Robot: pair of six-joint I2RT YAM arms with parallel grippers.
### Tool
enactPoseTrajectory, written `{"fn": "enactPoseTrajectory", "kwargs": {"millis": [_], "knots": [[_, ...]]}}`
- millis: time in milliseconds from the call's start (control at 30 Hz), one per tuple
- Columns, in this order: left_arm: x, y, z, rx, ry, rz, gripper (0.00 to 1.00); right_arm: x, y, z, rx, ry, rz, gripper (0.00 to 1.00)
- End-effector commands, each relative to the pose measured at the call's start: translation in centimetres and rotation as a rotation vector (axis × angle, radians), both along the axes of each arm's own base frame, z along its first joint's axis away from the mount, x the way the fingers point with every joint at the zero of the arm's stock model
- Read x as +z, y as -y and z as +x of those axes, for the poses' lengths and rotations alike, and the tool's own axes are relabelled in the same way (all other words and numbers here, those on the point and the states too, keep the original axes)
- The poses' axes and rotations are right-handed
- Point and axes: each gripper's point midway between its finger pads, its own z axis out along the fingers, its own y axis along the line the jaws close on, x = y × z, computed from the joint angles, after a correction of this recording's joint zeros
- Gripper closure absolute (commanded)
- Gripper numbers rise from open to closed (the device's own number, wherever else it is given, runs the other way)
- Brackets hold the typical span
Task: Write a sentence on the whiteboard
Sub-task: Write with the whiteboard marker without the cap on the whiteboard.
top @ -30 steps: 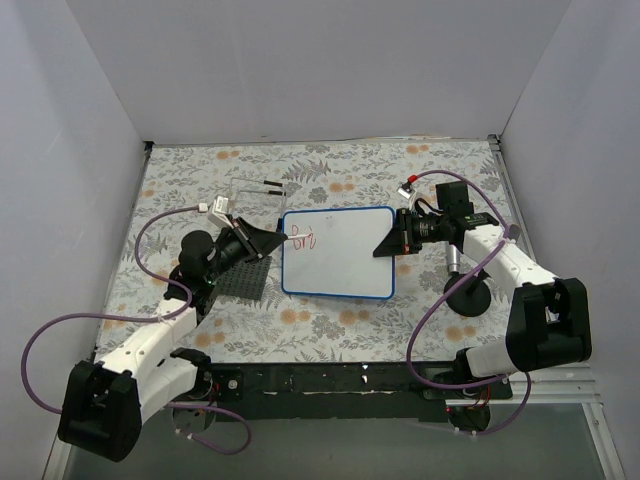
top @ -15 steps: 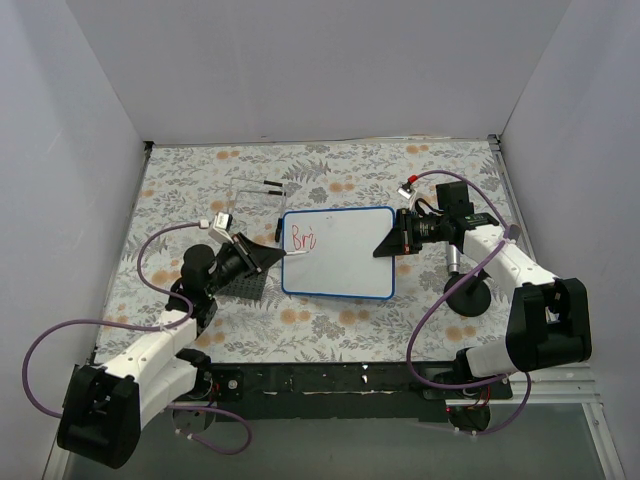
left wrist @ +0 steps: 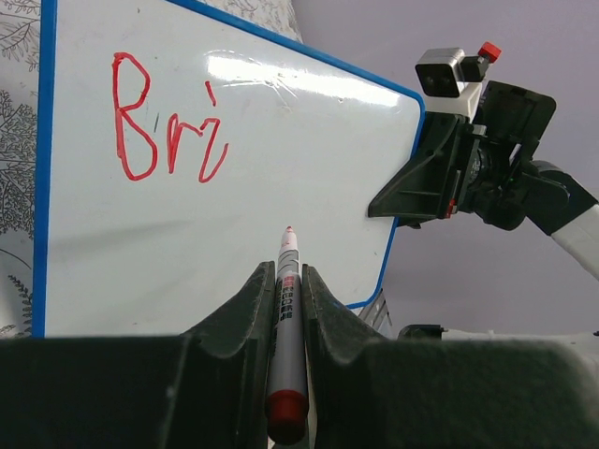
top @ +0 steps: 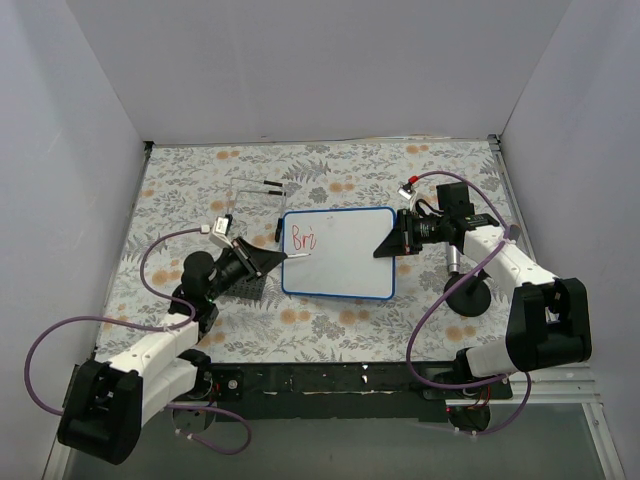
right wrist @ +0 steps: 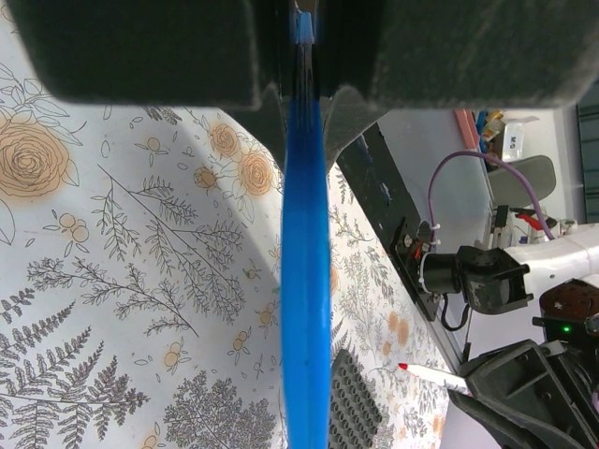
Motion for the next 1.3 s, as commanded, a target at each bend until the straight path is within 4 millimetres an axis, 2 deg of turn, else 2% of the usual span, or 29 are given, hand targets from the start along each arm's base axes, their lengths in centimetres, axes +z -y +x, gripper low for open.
{"fn": "enactPoseTrajectory", "kwargs": {"millis": [0,300,367,533,667,733,1267], "knots": [[1.4,0.5,0.7,-0.009,0.039,-0.004,1.00,0.5,0.0,0.5,0.016,0.077,0.010,0.99],[0.9,1.9,3.0,-0.035,0.039,0.037,1.00,0.5,0.0,0.5,0.015,0.082,0.008,0.99],[1.3,2.1,3.7,-0.032,0.054,0.044,1.00,0.6,0.0,0.5,0.016,0.083,0.008,0.99],[0.4,2.6,5.3,-0.031,0.037,0.080,1.00,0.5,0.0,0.5,0.015,0.081,0.005,0.99],[0.5,2.9,6.2,-0.038,0.045,0.087,1.00,0.5,0.1,0.5,0.012,0.081,0.005,0.99],[-0.1,3.1,6.3,-0.043,0.031,0.103,1.00,0.5,0.0,0.5,0.014,0.082,0.006,0.99],[-0.3,3.1,7.7,-0.024,0.034,0.127,1.00,0.5,0.1,0.5,0.010,0.081,0.007,0.99]]}}
